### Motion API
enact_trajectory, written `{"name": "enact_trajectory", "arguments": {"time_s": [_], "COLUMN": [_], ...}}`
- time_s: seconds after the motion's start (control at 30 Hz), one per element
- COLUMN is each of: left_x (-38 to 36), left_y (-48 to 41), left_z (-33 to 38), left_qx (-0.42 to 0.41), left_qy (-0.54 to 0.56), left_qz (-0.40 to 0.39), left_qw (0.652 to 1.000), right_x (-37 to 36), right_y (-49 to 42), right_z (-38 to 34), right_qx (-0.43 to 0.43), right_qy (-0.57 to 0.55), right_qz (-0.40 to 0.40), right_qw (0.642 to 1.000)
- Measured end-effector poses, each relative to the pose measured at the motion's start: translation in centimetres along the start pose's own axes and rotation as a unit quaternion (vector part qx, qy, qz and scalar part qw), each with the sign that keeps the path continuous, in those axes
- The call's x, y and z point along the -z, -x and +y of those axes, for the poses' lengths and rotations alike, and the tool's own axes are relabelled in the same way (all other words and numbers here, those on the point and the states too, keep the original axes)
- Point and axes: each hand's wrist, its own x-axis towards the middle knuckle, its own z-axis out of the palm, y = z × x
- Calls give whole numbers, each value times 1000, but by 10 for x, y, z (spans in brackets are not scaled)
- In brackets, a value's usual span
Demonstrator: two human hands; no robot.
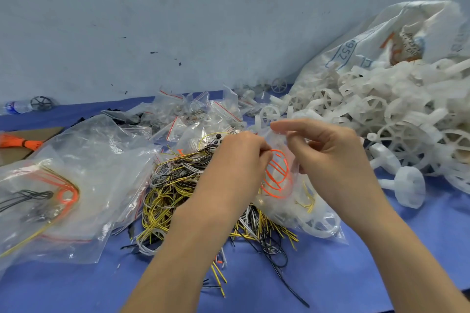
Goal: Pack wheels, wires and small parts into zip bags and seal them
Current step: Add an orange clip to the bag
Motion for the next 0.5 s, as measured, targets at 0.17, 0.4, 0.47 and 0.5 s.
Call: {"name": "enact_trajectory", "arguments": {"time_s": [0.17,0.4,0.47,0.5], "left_x": [-14,-41,-44,-42], "left_y": [-3,-3,-3,-2], "left_z": [3,12,7,6], "left_qx": [44,24,11,4], "left_qy": [5,81,94,95], "left_qz": [62,-81,-112,-128], "left_qw": [997,993,989,987], "right_x": [-5,-6,-7,-7], "right_y": [0,0,-1,-1], "right_z": [-3,-1,-2,-2], "right_qx": [-1,-4,-5,-6], "right_qy": [-6,1,5,6], "right_qz": [-33,-30,-28,-28], "right_qw": [999,1000,1000,1000]}}
